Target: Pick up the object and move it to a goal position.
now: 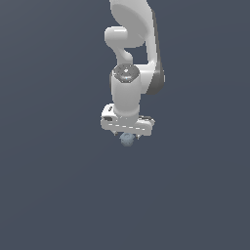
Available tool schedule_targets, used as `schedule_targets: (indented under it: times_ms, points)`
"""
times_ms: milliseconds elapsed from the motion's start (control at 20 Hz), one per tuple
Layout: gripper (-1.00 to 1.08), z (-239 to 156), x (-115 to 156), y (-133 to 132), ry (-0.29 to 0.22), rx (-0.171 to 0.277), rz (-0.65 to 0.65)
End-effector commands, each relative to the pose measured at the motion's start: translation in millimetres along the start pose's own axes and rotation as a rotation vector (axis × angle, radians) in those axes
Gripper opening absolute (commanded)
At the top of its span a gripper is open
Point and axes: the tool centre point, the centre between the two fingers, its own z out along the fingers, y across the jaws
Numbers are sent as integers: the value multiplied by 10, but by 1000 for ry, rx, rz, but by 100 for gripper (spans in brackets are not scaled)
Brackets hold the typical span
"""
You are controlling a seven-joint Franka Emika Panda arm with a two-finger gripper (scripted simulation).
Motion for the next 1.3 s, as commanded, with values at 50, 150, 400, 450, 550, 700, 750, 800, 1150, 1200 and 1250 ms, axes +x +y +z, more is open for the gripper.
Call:
schedule_targets:
  times_ms: [50, 150, 400, 450, 550, 700, 750, 800, 1150, 1200, 1250]
  points:
    - [100, 111, -86, 1, -3, -2, 87]
    - [100, 177, -140, 5, -5, -3, 142]
    - [100, 334, -277, 19, -8, -8, 276]
    - [100, 362, -302, 22, -8, -9, 301]
    - [100, 412, -349, 29, -9, -11, 346]
    - [100, 474, -410, 40, -10, -14, 403]
    - [100, 492, -427, 43, -10, -14, 419]
    - [100, 507, -443, 46, -10, -15, 434]
    - [100, 575, -513, 60, -10, -19, 499]
    - [100, 578, -517, 61, -10, -19, 502]
    - [100, 580, -519, 62, -10, -19, 504]
